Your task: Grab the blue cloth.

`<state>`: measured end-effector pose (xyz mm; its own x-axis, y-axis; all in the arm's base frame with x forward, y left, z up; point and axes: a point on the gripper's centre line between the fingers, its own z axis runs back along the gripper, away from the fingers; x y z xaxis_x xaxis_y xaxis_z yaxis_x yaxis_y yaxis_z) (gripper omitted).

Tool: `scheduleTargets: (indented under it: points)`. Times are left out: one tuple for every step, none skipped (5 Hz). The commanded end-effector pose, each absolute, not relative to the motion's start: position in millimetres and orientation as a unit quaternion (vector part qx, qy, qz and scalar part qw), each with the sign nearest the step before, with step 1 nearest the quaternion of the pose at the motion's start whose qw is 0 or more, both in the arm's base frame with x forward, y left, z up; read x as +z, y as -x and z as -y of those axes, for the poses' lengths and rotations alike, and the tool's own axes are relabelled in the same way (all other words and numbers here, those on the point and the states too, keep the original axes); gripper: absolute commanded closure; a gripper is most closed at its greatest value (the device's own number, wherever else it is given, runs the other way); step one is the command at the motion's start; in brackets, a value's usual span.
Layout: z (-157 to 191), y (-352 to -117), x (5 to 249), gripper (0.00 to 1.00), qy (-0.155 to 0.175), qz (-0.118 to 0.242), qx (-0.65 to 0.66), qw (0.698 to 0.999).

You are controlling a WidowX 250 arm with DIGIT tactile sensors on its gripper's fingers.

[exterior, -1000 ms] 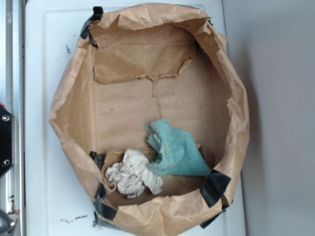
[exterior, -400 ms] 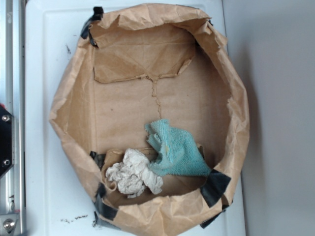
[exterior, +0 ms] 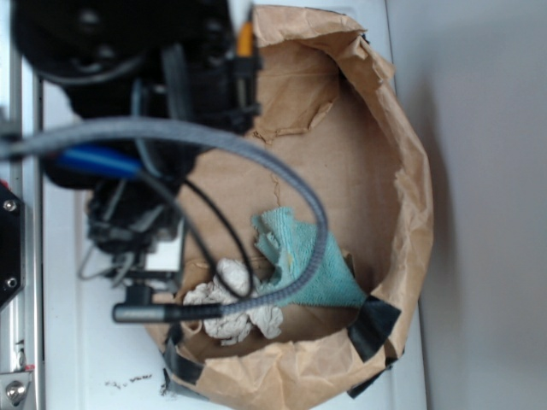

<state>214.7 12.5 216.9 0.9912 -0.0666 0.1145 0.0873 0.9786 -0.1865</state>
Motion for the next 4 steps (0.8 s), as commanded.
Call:
scheduleTargets:
  points:
    - [-14, -218, 230, 0.00, 0.091, 0.080, -0.037, 0.992]
    - [-1, -239, 180, 0.00, 0.048, 0.071, -0.045, 0.995]
    - [2, -257, 138, 0.00, 0.032, 0.045, -0.044, 0.997]
    - [5, -270, 96, 0.00, 0.032, 0.025, -0.071, 0.997]
